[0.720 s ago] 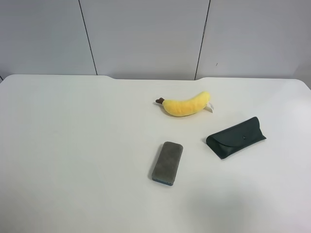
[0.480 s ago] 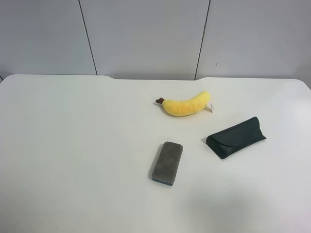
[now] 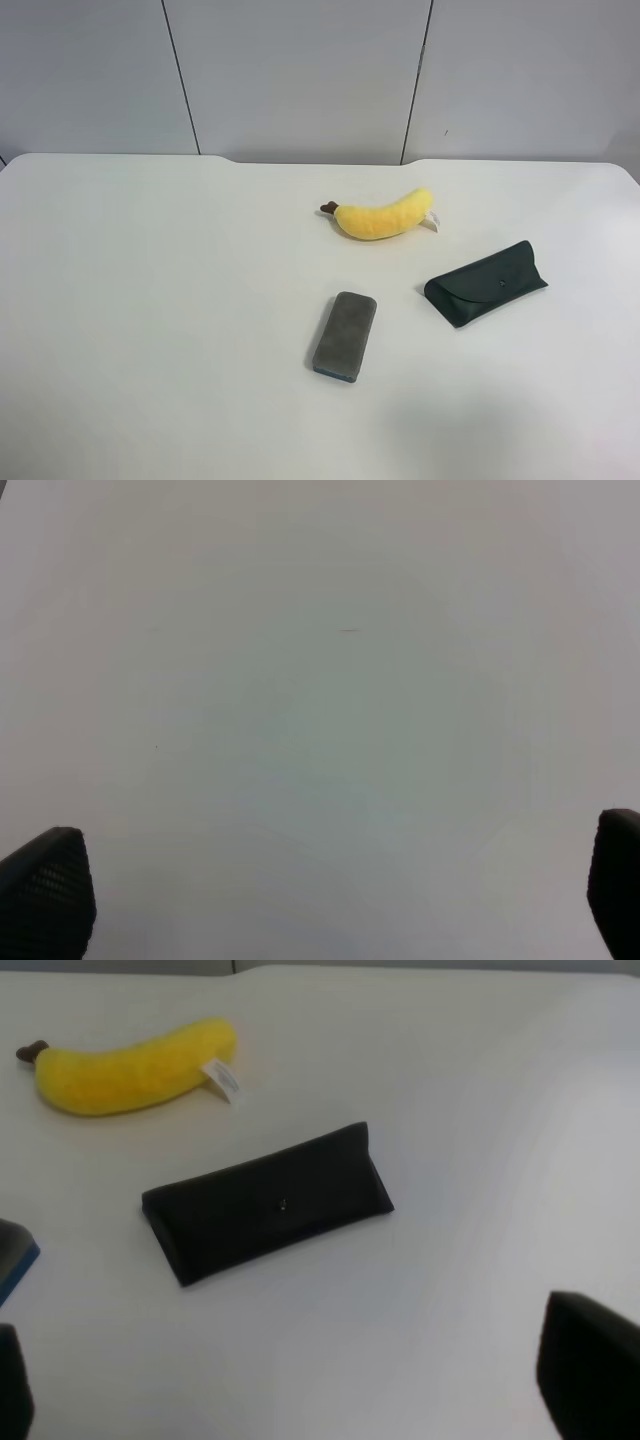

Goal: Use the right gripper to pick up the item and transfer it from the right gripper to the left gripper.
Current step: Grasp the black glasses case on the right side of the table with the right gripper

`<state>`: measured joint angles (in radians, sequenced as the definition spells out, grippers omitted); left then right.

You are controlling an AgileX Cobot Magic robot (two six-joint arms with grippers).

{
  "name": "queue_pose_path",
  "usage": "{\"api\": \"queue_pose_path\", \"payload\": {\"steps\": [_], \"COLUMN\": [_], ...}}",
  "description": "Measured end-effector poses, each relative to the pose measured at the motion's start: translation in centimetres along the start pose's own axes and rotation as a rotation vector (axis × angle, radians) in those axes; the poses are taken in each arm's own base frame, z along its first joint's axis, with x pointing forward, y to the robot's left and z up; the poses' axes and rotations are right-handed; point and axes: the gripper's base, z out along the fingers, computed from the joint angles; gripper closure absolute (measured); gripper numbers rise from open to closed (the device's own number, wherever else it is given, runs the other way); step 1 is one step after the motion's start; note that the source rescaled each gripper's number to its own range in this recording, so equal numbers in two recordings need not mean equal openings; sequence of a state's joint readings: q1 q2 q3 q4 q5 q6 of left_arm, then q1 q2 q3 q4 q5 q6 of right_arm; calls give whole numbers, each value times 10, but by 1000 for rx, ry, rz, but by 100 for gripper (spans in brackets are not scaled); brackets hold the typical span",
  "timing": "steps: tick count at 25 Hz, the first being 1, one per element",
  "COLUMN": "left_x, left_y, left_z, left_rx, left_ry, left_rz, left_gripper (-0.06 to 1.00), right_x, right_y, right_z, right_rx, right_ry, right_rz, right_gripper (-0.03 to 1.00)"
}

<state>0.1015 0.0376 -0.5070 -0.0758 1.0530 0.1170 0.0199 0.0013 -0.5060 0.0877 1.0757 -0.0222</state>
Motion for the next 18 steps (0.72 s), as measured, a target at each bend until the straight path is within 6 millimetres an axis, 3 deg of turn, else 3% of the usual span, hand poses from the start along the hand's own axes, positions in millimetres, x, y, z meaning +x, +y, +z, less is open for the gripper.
{"api": "queue_pose_path", "payload": {"steps": [2, 7, 13, 18], "left_x": [0, 0, 0, 0], "left_y": [0, 0, 0, 0], "left_z": [0, 0, 0, 0], "left_rx": [0, 0, 0, 0], "left_ry": [0, 0, 0, 0], "left_rz": [0, 0, 0, 0], "left_gripper": [-6, -6, -6, -6], "right_x": [-8, -50, -101, -110], "right_y": [0, 1, 0, -3], "right_z": [-1, 10, 53, 103], "right_rx": [0, 4, 2, 35], "right_ry": [35, 213, 431, 639], "right_rz": [15, 49, 69, 176], "right_gripper": [-3, -3, -3, -3]}}
